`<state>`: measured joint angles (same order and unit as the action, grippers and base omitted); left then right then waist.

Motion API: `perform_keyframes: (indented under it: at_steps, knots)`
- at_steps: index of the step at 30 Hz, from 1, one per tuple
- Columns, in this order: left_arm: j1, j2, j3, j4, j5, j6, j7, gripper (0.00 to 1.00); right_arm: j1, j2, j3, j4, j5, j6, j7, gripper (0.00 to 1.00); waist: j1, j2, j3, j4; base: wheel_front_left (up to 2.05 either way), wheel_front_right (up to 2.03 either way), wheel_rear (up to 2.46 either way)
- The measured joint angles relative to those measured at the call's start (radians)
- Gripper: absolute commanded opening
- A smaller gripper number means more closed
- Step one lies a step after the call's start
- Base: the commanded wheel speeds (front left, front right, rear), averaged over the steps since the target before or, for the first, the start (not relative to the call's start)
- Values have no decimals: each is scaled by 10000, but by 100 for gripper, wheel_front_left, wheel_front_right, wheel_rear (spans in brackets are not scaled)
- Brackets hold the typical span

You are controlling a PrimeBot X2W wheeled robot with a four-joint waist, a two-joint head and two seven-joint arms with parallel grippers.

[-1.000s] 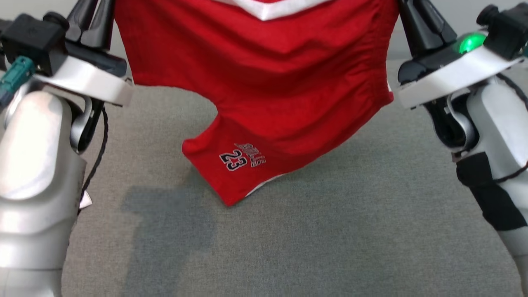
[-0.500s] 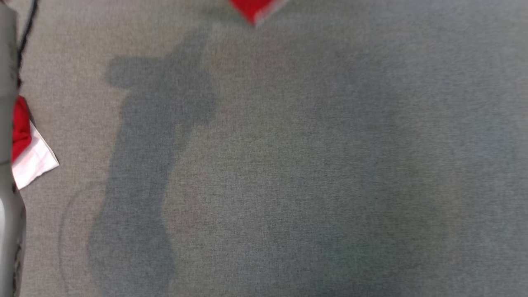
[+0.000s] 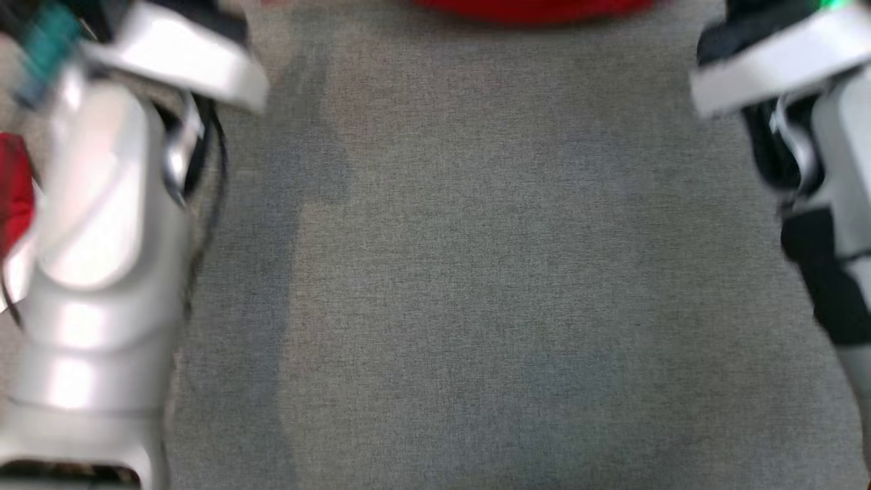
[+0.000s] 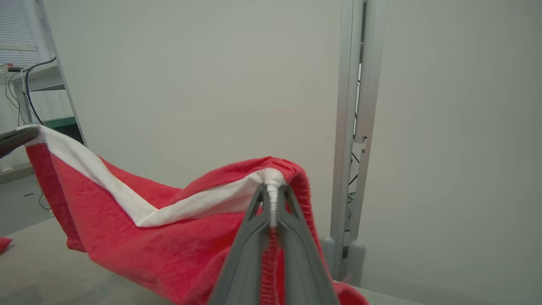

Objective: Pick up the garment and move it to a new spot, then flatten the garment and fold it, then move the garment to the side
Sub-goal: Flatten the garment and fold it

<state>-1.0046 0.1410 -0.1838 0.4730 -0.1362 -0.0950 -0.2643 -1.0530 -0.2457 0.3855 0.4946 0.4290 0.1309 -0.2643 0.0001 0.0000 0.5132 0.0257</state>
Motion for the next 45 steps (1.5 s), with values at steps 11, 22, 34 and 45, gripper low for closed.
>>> perform_keyframes:
  at_steps: [11,22,34,45]
  knots:
    - [4777,-719,869,-23,-128,-111,2,0,4608,-531,669,-1039,1340,-2,0,0,0,0,-1067,-292,0,0,0]
    - [7856,-926,1423,-150,-268,-142,2,0,7779,-119,198,-1697,1421,0,0,0,0,0,-2811,-520,0,0,0]
    - [10265,-936,1141,301,-372,-134,2,0,10438,-27,715,-1390,1593,0,0,0,0,0,-4644,-447,0,0,0]
    - [11612,-934,1254,376,-309,-128,2,0,12295,44,899,-1728,1722,0,0,0,-1,0,-5492,-337,0,0,0]
